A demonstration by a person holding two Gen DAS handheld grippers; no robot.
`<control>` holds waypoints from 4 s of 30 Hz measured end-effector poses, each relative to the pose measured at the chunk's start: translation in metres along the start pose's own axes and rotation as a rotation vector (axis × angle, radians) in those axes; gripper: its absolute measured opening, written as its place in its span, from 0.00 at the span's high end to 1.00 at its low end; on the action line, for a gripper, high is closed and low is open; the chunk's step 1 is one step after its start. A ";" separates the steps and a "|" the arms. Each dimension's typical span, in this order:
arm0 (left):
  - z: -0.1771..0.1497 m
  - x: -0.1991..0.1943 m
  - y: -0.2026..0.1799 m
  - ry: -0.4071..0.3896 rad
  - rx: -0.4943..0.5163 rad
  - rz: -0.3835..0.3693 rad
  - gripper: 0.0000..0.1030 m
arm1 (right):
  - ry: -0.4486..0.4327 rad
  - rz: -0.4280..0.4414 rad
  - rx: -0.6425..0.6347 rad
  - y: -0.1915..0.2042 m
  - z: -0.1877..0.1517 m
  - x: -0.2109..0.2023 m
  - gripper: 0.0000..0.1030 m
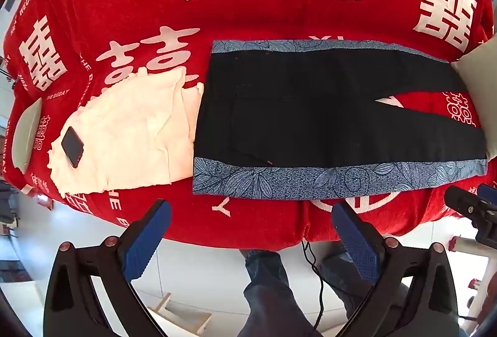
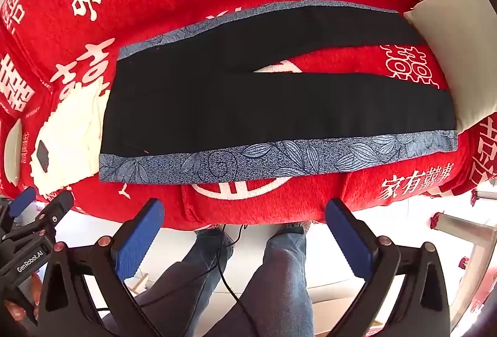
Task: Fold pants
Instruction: 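Move both grippers toward the patterned cuff band of the black pants, then grasp the patterned cuff band with the left gripper while the right gripper grasps it too, then lift the cuff end with both grippers and fold it over toward the waistband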
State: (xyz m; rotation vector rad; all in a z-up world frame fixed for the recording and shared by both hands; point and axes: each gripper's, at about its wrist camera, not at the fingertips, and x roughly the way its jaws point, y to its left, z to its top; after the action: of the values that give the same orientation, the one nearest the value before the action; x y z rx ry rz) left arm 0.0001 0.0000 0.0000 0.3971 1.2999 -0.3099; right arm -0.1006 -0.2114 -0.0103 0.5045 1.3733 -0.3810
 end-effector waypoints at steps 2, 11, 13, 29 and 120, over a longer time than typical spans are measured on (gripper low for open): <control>-0.001 -0.001 -0.001 -0.005 0.004 0.006 0.00 | -0.002 0.004 -0.003 0.001 0.000 0.000 0.00; -0.001 -0.001 -0.006 -0.007 0.004 0.011 0.00 | -0.011 0.018 -0.009 -0.003 -0.001 -0.001 0.00; 0.000 -0.007 -0.008 -0.015 0.008 0.026 0.00 | -0.014 0.021 -0.006 -0.006 0.000 -0.002 0.00; -0.003 -0.025 -0.043 -0.043 0.018 0.015 0.00 | -0.026 0.056 -0.021 -0.039 0.002 -0.010 0.00; 0.109 0.162 0.106 -0.035 -0.531 -0.577 0.85 | -0.033 0.866 0.210 -0.058 0.166 0.121 0.92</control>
State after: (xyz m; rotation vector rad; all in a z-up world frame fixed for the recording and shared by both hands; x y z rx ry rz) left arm 0.1801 0.0458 -0.1216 -0.4412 1.3856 -0.4319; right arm 0.0255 -0.3462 -0.1168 1.1931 0.9680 0.1812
